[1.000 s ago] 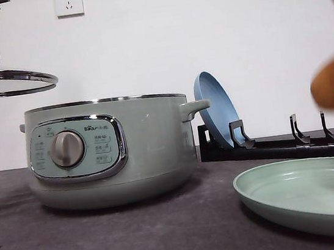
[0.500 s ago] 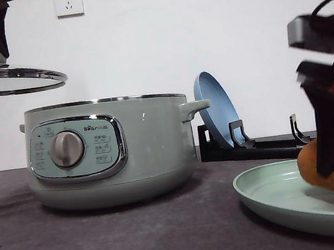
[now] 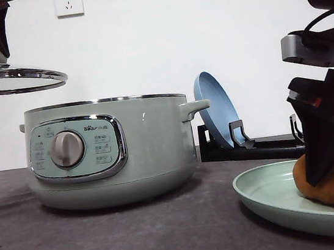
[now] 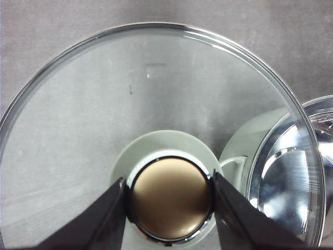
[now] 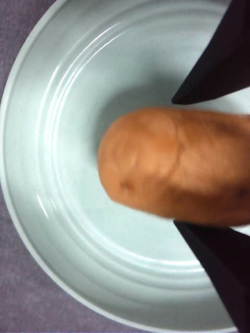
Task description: Transfer potato from steamer to green plate
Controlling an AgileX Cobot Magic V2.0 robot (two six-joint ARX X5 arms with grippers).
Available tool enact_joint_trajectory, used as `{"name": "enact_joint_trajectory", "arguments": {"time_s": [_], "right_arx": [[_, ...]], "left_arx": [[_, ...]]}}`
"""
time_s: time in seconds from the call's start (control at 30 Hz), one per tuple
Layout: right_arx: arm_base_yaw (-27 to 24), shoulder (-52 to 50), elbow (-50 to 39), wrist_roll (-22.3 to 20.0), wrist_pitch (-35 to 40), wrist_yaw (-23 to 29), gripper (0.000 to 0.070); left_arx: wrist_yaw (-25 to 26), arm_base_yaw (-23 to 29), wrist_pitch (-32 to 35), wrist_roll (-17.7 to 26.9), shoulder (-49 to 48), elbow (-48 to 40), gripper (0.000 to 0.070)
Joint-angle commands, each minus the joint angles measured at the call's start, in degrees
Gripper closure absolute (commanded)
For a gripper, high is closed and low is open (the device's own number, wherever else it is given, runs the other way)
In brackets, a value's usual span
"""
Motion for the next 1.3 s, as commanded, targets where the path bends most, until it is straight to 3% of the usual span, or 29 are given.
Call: {"name": "enact_joint_trajectory", "arguments": {"time_s": [0.0, 0.23, 0.4, 0.67, 0.77, 0.9, 1.27], "right_arx": [[0.3, -0.8, 1.2, 1.0, 0.3, 0.0, 0.0233], [0.3, -11.5, 8.0, 2.1, -8.2, -0.1, 0.0204], [0.4, -20.1, 17.0, 1.8, -20.1, -0.7, 0.0072], [0.3, -30.2, 29.5, 0.5, -35.0, -1.5, 0.0055], [0.3, -33.2, 33.1, 0.9, -37.6, -0.8, 0.0012], [0.3, -36.1, 36.9, 1.2, -40.1, 1.6, 0.0011], [0.3, -37.5, 40.0, 2.3, -41.6, 1.6, 0.0011]], "left_arx": [[0.5, -0.1, 1.6, 0.1, 0.3, 2.6, 0.0699], [0.5, -0.1, 1.6, 0.1, 0.3, 2.6, 0.0699], [0.5, -0.2, 1.5, 0.1, 0.3, 2.6, 0.0699], [0.5, -0.9, 0.6, 0.0, 0.3, 2.6, 0.0699], [0.5, -1.5, 0.6, 0.0, 0.3, 2.6, 0.0699], [0.5, -2.7, 0.6, 0.1, 0.3, 2.6, 0.0699], [0.5, -7.8, 0.4, 0.0, 0.3, 2.6, 0.0699]]}}
